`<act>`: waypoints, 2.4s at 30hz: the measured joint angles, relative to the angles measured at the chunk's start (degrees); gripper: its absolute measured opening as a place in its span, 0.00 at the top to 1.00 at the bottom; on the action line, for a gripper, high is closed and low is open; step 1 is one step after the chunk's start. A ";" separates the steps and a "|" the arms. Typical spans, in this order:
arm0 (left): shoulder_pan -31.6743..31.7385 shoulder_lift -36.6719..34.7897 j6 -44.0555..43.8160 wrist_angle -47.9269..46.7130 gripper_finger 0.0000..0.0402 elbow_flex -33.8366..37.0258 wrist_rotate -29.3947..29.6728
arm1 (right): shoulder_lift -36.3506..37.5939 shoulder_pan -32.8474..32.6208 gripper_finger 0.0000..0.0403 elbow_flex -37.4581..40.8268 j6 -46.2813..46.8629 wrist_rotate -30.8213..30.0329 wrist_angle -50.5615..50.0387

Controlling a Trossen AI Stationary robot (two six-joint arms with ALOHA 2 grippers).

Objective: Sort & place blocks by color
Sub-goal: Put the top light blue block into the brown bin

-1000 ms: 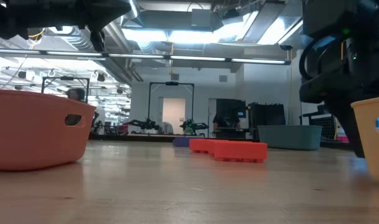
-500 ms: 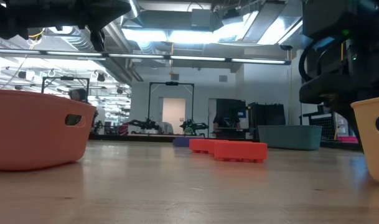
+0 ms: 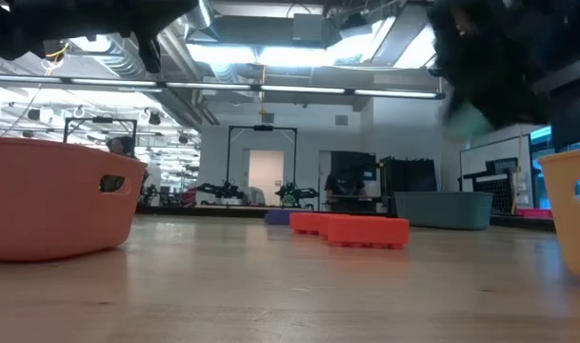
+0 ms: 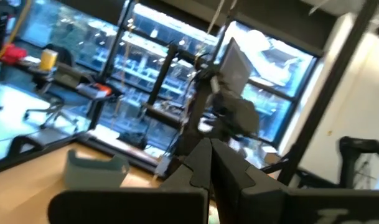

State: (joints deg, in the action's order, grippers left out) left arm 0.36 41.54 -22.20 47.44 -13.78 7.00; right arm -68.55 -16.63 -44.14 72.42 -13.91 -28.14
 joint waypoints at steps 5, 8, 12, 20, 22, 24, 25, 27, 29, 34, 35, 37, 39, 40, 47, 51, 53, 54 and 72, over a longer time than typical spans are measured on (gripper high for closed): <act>0.00 -0.02 0.32 1.60 1.00 0.00 -2.22 | 1.67 6.19 0.66 0.00 -23.43 -2.56 23.44; 0.00 0.00 0.27 1.58 1.00 0.00 -2.22 | -0.05 10.32 0.66 -0.02 -35.56 0.11 38.92; -0.02 0.00 0.27 1.57 1.00 0.00 -1.54 | -2.75 13.90 0.66 -0.02 -46.95 6.41 56.45; 0.00 0.00 -0.06 1.58 1.00 0.00 -0.58 | -4.05 16.99 0.66 -0.02 -47.18 14.35 61.40; 0.00 0.00 -0.06 1.56 1.00 0.00 -0.56 | -4.05 17.01 0.66 -0.02 -47.08 14.66 61.51; -0.01 0.00 -0.06 1.58 1.00 0.00 -0.59 | -4.05 17.01 0.66 -0.02 -46.40 14.87 61.46; -0.01 0.00 -0.07 1.57 1.00 0.00 -0.60 | -4.05 17.02 0.66 -0.02 -45.87 15.29 61.46; 0.00 0.00 -0.09 1.56 1.00 0.00 -0.58 | -4.05 17.03 0.66 -0.02 -45.68 15.51 61.49; -0.02 0.00 -0.10 1.56 1.00 0.00 -0.55 | -4.05 17.01 0.66 -0.02 -45.68 15.55 61.46; 0.00 0.00 -0.16 2.21 1.00 0.00 -0.54 | -4.05 17.01 0.66 -0.02 -45.67 15.53 61.46; 0.00 0.00 -0.23 2.62 1.00 0.00 -0.53 | -4.05 17.01 0.66 -0.02 -45.57 15.53 61.41; 0.00 0.00 -0.36 3.23 1.00 0.00 -0.52 | -4.76 16.87 0.66 -0.29 -44.17 15.53 60.05; -0.02 0.00 -0.67 3.33 1.00 0.00 -0.50 | -6.74 16.01 0.66 -2.13 -42.82 15.60 54.83; 0.00 0.00 -1.35 3.33 1.00 0.00 -0.38 | -8.36 15.27 0.66 -3.58 -42.98 15.99 52.63; -0.01 0.00 -1.72 3.19 1.00 0.00 2.77 | -23.34 9.70 0.66 -16.00 -47.47 22.20 49.76; -0.02 0.00 -1.70 3.15 1.00 0.00 3.73 | -31.43 7.07 0.66 -22.16 -46.45 24.49 49.85; 0.00 0.02 -1.70 3.13 1.00 0.00 4.11 | -35.13 5.78 0.66 -24.85 -44.18 24.48 49.79; 0.00 0.00 -1.70 3.13 1.00 0.00 4.16 | -36.89 5.16 0.66 -26.00 -43.21 24.31 49.75; 0.00 0.02 -1.71 3.26 1.00 0.00 2.50 | -58.70 -2.11 0.66 -47.46 -40.93 18.36 45.33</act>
State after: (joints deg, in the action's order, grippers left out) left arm 0.36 41.56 -23.92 50.70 -13.78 9.50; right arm -127.25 -18.74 -91.60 31.48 4.45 17.19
